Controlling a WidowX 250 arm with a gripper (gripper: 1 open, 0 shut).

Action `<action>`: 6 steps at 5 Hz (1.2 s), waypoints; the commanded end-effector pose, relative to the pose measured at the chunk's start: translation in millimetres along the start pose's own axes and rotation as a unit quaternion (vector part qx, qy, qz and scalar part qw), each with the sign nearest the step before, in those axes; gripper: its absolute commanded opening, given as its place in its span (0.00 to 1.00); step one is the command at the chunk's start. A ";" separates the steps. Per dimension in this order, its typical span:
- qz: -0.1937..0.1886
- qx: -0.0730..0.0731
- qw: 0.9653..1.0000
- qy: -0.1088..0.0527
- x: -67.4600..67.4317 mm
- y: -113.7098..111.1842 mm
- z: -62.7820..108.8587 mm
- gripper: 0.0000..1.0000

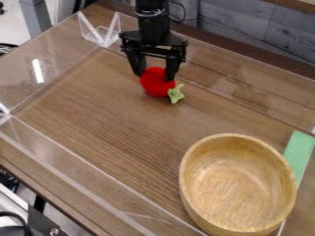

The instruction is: Move the red fruit to the right

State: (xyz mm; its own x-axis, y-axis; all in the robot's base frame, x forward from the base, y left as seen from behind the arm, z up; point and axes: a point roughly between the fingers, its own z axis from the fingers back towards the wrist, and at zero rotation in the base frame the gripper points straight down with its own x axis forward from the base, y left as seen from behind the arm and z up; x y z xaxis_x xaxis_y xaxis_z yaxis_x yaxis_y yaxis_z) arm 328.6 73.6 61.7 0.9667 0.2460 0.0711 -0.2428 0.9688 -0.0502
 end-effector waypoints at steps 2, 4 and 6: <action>-0.003 0.004 0.999 -0.033 7.1 -0.9 14.6 1.00; -0.005 0.004 0.999 -0.041 7.7 -3.4 17.8 1.00; -0.006 0.003 0.999 -0.050 8.3 -5.6 22.9 1.00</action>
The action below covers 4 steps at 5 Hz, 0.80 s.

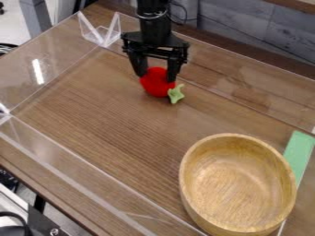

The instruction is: Move the red fruit to the right

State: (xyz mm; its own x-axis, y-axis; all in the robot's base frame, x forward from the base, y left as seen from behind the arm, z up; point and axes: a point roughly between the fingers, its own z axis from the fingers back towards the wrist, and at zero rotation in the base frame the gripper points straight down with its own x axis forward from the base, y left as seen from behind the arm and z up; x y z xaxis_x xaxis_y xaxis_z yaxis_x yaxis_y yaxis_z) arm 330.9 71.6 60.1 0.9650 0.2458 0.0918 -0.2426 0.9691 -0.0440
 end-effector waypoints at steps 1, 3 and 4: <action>-0.004 -0.001 0.999 -0.043 7.5 -2.8 27.1 1.00; -0.002 0.000 0.999 -0.046 7.5 -2.3 25.5 1.00; 0.001 0.005 0.999 -0.041 7.9 -2.4 18.0 0.00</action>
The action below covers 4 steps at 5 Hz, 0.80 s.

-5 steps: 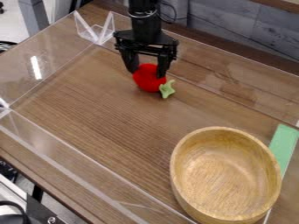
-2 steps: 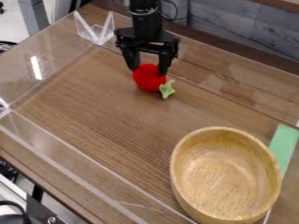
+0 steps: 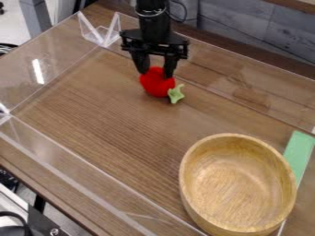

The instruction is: Move the red fruit to the right

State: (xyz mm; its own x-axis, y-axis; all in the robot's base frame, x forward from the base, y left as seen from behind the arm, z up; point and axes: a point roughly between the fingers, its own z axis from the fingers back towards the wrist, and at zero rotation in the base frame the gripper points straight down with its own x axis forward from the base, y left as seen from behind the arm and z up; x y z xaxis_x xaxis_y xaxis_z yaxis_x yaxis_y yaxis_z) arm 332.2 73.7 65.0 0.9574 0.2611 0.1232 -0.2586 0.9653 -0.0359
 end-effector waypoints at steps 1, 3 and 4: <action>-0.003 -0.001 1.000 -0.024 1.3 -3.2 15.5 0.00; 0.006 -0.002 1.000 -0.028 -25.3 2.5 28.8 0.00; 0.005 -0.001 1.000 -0.027 -39.1 4.0 28.4 0.00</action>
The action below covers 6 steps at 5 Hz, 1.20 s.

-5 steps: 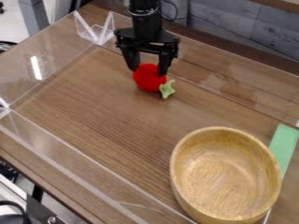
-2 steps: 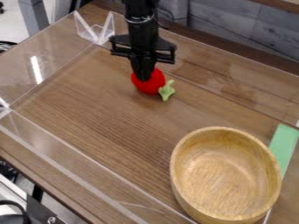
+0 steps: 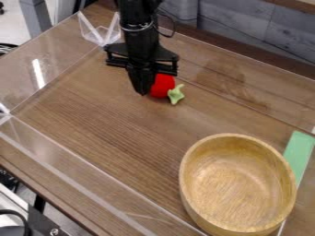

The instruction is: Move the red fruit to the right

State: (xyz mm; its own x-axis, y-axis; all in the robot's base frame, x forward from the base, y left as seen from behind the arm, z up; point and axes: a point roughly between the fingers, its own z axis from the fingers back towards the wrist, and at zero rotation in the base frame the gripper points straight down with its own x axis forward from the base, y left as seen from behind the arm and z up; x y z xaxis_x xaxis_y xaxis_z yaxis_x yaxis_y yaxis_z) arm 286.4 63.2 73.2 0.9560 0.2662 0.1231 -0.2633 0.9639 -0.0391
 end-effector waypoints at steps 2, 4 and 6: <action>0.001 0.007 1.000 -0.022 -14.6 6.1 3.8 0.00; 0.007 0.012 1.000 -0.011 -30.8 10.5 -11.9 0.00; 0.005 0.015 1.000 -0.001 -42.4 15.6 -23.4 0.00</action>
State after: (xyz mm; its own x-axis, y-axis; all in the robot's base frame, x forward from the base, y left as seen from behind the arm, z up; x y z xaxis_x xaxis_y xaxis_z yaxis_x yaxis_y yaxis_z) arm 240.0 61.4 34.3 0.9607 0.2659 0.0796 -0.2658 0.9639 -0.0125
